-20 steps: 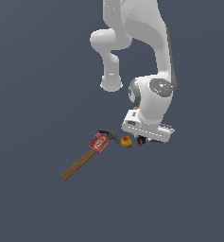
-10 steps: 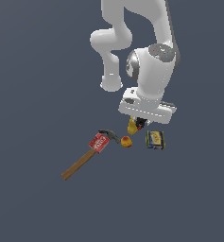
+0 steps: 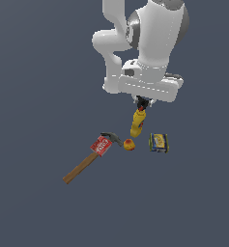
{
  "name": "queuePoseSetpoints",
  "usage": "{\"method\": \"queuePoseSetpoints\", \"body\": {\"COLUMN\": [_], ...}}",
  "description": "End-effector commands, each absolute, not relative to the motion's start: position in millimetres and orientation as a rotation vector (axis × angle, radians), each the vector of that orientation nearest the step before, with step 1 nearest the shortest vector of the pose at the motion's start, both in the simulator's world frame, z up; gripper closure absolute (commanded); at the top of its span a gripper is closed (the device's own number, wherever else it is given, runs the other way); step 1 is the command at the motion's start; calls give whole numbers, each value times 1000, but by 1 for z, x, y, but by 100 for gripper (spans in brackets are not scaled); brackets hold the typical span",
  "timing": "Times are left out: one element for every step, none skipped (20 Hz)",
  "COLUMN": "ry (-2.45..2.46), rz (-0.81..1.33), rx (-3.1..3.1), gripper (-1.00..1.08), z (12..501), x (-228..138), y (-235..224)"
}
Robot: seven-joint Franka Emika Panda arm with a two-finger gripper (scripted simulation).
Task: Pick up a designated object from a clutter of objects.
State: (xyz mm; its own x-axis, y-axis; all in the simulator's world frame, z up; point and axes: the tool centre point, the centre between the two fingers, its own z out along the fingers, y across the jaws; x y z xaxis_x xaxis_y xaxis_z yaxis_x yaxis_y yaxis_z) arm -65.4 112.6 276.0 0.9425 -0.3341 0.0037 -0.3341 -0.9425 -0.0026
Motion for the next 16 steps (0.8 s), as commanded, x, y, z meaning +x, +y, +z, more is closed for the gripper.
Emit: {"method": "queuePoseSetpoints", "body": {"ry": [532, 532, 532, 532, 532, 532, 532, 532, 532, 532, 532, 532, 532, 532, 532, 532], "rz": [-5, -5, -4, -4, -4, -3, -3, -2, -2, -2, -2, -1, -1, -1, -1, 0], "rx": [-3094, -3094, -3094, -3094, -3094, -3094, -3094, -3095, -3095, -3095, -3095, -3095, -3095, -3095, -3095, -3096], "gripper": [108, 108, 108, 108, 108, 108, 108, 108, 108, 108, 108, 108, 108, 108, 108, 108], "z": [301, 310, 319, 328, 337, 345, 353, 361, 368, 375, 382, 387, 393, 398, 402, 406], "x": [-76, -79, -83, -86, -90, -93, -96, -98, -101, -104, -106, -108, -110, -111, -113, -114], "y": [108, 107, 105, 103, 102, 100, 99, 98, 96, 95, 94, 93, 92, 91, 91, 90]}}
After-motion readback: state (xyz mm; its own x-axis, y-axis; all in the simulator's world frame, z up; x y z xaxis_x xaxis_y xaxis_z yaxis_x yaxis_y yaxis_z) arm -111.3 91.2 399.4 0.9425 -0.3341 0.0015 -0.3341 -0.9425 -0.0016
